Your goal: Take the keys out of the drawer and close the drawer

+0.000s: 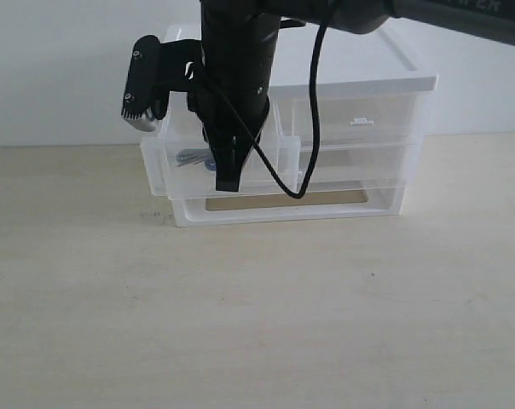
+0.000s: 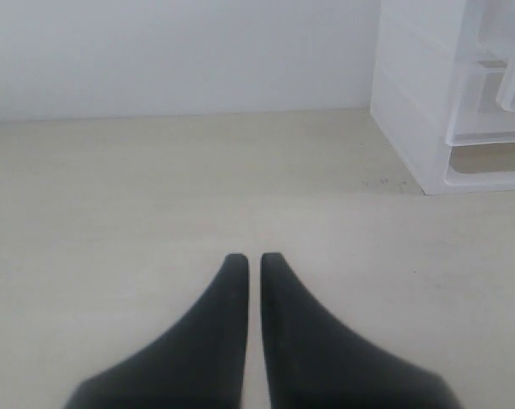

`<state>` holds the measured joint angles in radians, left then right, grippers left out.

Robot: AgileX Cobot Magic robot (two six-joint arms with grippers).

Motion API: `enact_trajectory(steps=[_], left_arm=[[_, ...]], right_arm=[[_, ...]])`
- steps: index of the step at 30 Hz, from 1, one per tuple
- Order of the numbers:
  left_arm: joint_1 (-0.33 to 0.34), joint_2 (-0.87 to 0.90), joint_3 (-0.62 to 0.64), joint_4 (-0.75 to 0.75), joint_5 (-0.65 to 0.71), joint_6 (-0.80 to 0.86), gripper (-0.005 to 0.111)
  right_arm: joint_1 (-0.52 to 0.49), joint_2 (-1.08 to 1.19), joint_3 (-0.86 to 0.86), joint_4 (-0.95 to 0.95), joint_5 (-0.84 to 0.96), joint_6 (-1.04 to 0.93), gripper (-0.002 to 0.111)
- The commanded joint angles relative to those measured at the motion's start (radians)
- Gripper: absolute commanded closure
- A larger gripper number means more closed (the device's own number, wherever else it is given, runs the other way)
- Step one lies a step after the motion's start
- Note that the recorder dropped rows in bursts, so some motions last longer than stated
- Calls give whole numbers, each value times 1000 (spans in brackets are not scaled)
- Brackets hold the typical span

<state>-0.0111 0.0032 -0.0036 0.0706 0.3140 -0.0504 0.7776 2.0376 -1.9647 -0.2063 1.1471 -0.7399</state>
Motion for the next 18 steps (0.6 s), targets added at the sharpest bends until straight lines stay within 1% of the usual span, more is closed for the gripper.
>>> enact_trajectory(steps=[1,5,12,18], left_arm=[[2,-3,4,-2,2,-10,102],[2,-3,4,-2,2,-10,102],[2,-3,4,-2,2,-10,102],[2,-3,4,-2,2,-10,102]], right_arm=[[-1,-11,-2,46,74,-37,108],[-1,-44,-2,124,74,-81,108],[-1,-92,-2,133,74,-102,108],[-1,-77,-2,178,74,-90,108]])
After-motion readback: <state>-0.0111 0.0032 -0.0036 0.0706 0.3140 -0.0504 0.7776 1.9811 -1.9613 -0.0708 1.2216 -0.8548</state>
